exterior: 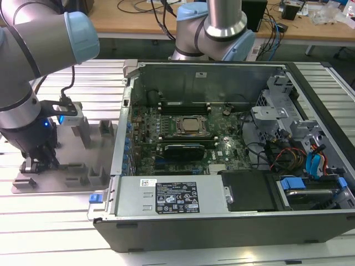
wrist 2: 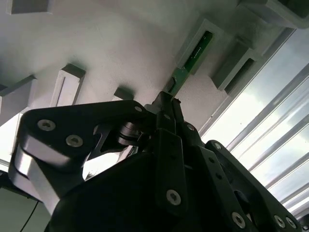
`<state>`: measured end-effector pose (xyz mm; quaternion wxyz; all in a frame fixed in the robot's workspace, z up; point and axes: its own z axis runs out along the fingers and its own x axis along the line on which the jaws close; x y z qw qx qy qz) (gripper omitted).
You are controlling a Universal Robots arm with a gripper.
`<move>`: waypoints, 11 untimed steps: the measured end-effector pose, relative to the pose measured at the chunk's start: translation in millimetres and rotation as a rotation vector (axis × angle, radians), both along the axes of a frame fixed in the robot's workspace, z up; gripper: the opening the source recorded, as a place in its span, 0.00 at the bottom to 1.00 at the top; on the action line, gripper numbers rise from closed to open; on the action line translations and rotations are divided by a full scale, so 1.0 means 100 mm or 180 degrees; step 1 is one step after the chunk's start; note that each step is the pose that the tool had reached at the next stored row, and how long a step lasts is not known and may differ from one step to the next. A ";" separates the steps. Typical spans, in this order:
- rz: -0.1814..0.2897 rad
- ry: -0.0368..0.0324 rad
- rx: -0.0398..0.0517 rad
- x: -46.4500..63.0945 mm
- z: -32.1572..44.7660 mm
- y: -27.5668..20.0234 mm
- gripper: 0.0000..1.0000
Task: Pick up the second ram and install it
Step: 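Pick up the second ram and move it above second insertion slot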
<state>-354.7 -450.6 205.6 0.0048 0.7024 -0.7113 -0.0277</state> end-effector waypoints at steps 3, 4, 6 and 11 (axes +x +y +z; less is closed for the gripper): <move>0.0000 0.0000 0.0000 0.00 0.158 0.000 0.10; 0.0000 0.0000 0.0000 0.00 0.183 0.000 0.10; 0.0000 0.0000 0.0000 0.00 0.263 0.000 0.10; 0.0000 0.0000 0.0000 0.00 0.409 0.000 0.10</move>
